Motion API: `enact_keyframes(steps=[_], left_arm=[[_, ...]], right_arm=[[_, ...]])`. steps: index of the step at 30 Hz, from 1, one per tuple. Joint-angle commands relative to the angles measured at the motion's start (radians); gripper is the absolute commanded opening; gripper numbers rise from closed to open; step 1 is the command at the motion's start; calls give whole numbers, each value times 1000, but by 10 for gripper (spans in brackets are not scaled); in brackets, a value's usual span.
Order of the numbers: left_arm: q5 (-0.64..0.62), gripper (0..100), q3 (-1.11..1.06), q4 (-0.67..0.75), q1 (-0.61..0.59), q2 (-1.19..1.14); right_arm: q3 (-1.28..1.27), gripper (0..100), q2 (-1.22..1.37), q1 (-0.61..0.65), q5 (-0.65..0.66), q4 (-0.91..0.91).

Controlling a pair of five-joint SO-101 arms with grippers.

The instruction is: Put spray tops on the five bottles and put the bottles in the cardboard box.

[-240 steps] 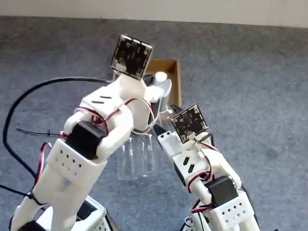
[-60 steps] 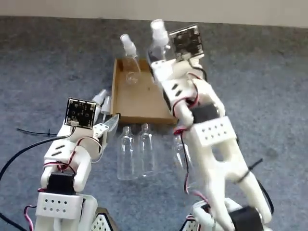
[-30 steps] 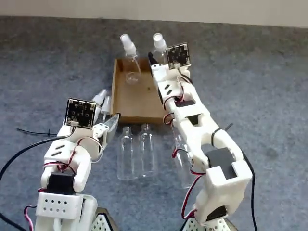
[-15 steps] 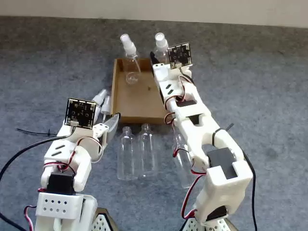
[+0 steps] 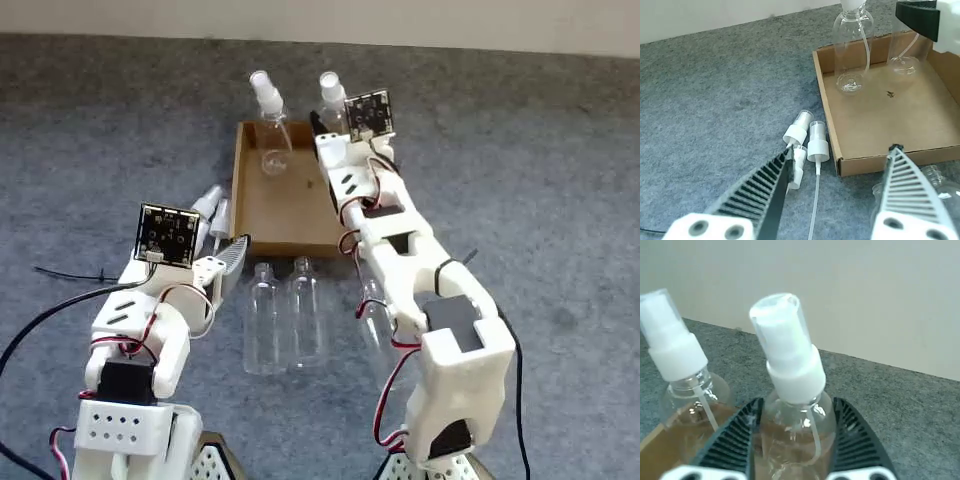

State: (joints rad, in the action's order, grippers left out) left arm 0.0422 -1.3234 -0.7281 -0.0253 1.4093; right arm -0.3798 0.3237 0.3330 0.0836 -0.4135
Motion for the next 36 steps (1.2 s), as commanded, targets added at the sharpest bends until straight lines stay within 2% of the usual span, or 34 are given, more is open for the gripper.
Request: enact_keyframes(steps=[1,9,17,36], left_arm=[[6,270,2,23,-5,-1],[6,270,2,23,-5,-1],[6,270,2,23,-7,1],[6,270,-12,28,-5,2]], right_arm=[[68,4,-15,-10,-8,-27],[68,10,-15,-7,0,-15],[73,171,-15,10,0,67],[73,178,-15,10,0,76]])
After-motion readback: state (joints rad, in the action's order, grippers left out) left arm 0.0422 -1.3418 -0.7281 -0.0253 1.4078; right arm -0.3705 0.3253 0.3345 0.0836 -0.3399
